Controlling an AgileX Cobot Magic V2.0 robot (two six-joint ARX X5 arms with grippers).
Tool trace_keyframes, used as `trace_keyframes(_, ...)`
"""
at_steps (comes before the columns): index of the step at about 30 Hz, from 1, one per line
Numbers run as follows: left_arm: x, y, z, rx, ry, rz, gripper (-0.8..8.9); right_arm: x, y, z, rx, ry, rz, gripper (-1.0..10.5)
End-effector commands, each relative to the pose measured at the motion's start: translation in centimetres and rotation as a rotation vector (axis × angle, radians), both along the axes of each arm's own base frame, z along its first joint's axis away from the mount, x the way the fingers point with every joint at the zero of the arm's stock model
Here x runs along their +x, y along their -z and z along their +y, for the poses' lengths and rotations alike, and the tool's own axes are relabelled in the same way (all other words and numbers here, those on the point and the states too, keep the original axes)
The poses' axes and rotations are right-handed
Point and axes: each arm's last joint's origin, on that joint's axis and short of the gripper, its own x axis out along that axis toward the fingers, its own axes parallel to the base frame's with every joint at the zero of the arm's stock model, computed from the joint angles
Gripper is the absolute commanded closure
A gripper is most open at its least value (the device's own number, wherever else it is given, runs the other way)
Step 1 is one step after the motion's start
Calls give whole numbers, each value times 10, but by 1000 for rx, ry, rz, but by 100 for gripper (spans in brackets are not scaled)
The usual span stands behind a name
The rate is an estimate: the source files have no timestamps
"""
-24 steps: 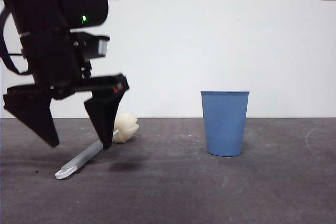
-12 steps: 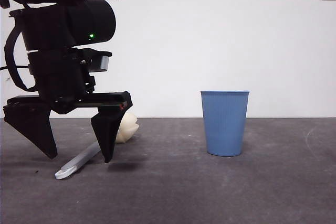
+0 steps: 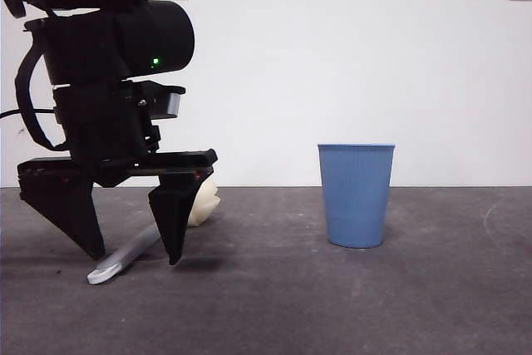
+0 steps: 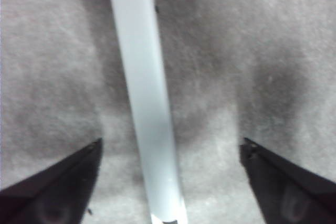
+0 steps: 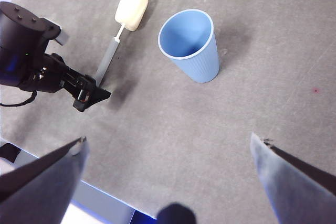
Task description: Pick up the cup brush,pick up the cup,insert the brush into the cup,clean the cup,put the cup brush back,put the cup back to the fixed position on the table
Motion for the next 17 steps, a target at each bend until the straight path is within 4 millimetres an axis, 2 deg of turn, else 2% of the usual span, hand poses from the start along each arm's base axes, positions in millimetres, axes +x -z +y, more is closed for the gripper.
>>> trace_keyframes(1,0,3,-1,2,-10,5,506,0,0,0,5,7,0,383)
trace_keyframes(6,0,3,-1,-4,-32,11,510,0,0,0,9,11,5,383)
trace_keyframes(9,-1,4,-1,0,-32,21,625,0,0,0,11,14,8,383)
trace_keyframes(16,-9,18,6,9,-78,54,641,-1,0,0,14,16,10,383)
trace_keyframes(17,-9,18,5,7,-80,52,709,-1,0,0,14,16,10,383)
